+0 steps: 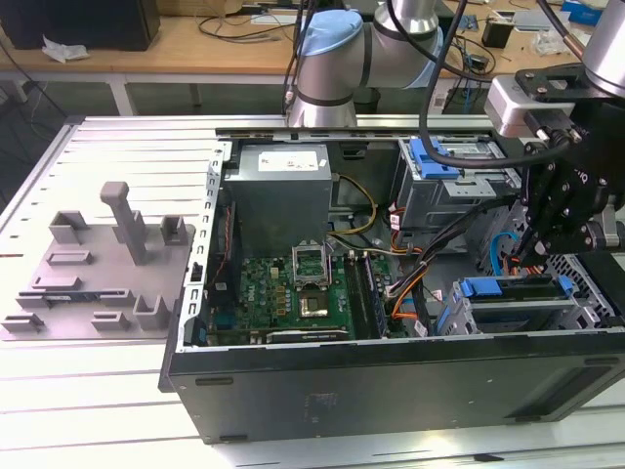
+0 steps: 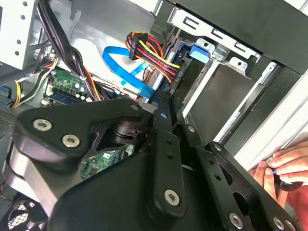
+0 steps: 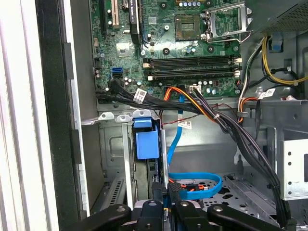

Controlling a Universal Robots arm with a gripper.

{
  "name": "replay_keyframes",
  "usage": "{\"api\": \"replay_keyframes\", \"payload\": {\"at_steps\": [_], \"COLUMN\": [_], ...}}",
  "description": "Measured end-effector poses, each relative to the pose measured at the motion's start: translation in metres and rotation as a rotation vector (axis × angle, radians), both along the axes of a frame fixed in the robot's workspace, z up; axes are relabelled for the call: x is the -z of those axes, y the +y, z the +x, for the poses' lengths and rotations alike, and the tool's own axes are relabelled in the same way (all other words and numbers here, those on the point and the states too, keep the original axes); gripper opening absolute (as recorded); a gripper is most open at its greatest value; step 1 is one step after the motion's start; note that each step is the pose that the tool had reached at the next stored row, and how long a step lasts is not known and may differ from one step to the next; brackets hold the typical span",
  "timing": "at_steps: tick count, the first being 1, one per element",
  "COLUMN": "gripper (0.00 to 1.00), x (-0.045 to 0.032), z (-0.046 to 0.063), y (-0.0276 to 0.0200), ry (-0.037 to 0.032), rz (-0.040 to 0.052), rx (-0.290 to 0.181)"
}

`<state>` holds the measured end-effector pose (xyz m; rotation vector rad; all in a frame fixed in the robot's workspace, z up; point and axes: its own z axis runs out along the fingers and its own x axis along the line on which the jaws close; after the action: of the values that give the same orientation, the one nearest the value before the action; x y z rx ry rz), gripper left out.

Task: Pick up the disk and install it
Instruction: 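Insert the second disk wire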

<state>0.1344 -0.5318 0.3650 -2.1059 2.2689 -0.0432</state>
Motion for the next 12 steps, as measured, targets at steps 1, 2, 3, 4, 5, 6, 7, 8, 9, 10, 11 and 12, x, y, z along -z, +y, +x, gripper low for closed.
{"api": "replay_keyframes", "payload": {"at_steps": [1, 2, 3, 4, 5, 6, 7, 8, 9, 10, 11, 12], "gripper": [0.16, 0.16, 0.16, 0.16, 0.16, 0.16, 0.16, 0.16, 0.16, 0.16, 0.16, 0.16], "x": [0.0, 0.0, 0.0, 0.0, 0.0, 0.0, 0.0, 0.0001, 0.0001, 0.0002, 0.0002, 0.0001], "z": [-0.0001, -0.0001, -0.0001, 0.0, 0.0, 0.0, 0.0, 0.0, 0.0, 0.0, 0.0, 0.0], "y": [0.0, 0.0, 0.0, 0.0, 0.0, 0.0, -0.0002, -0.0007, -0.0022, -0.0031, -0.0038, -0.0042], "ry": [0.0009, 0.0013, 0.0016, 0.0018, 0.002, 0.002, 0.002, 0.0019, 0.0019, 0.0019, 0.0018, 0.0019], "rz": [0.0, 0.0, 0.0, -0.0001, 0.0, -0.0001, 0.0003, 0.0017, 0.0041, 0.0055, 0.0059, 0.006], "rx": [-0.001, -0.003, -0.004, -0.007, -0.012, -0.019, -0.025, -0.03, -0.032, -0.032, -0.032, -0.032]}}
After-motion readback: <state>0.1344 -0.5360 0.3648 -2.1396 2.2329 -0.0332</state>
